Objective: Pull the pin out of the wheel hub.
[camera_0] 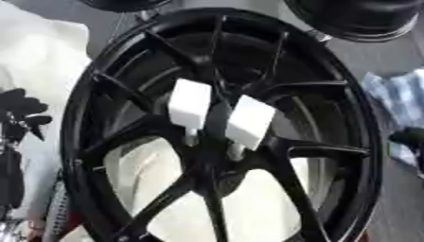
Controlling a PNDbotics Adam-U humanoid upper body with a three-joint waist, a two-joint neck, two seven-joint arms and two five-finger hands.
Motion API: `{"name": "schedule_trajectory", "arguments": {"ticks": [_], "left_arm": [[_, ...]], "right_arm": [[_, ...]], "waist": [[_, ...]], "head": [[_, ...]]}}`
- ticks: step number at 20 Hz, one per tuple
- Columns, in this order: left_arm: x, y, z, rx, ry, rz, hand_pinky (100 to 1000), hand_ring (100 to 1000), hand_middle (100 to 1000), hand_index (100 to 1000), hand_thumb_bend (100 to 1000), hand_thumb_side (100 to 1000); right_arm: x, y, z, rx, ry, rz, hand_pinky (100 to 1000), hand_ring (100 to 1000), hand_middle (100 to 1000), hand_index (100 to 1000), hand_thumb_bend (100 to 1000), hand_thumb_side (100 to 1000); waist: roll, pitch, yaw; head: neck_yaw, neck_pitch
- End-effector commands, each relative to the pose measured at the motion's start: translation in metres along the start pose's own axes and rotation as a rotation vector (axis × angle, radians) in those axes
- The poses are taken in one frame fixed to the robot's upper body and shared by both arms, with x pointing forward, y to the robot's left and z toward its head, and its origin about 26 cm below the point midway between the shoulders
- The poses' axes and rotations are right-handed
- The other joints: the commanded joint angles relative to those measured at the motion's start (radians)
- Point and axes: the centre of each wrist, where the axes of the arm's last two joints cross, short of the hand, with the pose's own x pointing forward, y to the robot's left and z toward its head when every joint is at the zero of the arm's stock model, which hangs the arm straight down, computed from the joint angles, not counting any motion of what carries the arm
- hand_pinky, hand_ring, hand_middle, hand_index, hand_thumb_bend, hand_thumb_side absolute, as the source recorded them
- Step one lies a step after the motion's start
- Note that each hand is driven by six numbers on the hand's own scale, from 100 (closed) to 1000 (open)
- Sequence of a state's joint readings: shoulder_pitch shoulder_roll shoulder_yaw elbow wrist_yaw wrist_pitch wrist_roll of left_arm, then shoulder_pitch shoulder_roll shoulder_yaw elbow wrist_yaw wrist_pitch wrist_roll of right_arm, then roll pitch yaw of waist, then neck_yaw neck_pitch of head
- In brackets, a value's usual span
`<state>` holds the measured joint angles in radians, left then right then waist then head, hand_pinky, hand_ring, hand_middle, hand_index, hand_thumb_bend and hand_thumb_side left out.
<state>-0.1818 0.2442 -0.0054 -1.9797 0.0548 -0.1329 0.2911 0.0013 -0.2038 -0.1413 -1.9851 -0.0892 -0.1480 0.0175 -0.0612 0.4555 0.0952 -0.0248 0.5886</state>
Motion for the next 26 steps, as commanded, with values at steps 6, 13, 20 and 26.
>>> {"name": "schedule_trajectory", "arguments": {"ticks": [6, 13, 20, 26], "left_arm": [[0.005, 0.002, -0.001, 0.003, -0.019, 0.003, 637, 660, 592, 737, 100, 742], [0.004, 0.004, 0.001, -0.002, -0.009, -0.007, 638, 662, 593, 737, 100, 738], [0.004, 0.006, 0.002, -0.013, -0.002, -0.014, 639, 663, 594, 737, 100, 734], [0.004, 0.007, 0.003, -0.018, 0.004, -0.020, 639, 664, 594, 736, 100, 734]], "right_arm": [[0.005, -0.008, 0.000, 0.011, -0.027, 0.031, 1000, 767, 670, 734, 100, 560], [0.012, -0.036, 0.003, 0.127, -0.166, 0.161, 981, 771, 676, 737, 100, 492], [0.032, -0.069, -0.009, 0.257, -0.334, 0.262, 956, 771, 677, 735, 100, 465], [0.054, -0.085, -0.030, 0.414, -0.435, 0.378, 933, 772, 679, 735, 100, 431]], "waist": [[0.004, -0.033, -0.003], [-0.003, -0.054, -0.010], [-0.007, -0.070, -0.013], [-0.011, -0.077, -0.012]], "head": [[-0.005, 0.006], [0.004, 0.020], [0.009, 0.030], [0.011, 0.033]]}}
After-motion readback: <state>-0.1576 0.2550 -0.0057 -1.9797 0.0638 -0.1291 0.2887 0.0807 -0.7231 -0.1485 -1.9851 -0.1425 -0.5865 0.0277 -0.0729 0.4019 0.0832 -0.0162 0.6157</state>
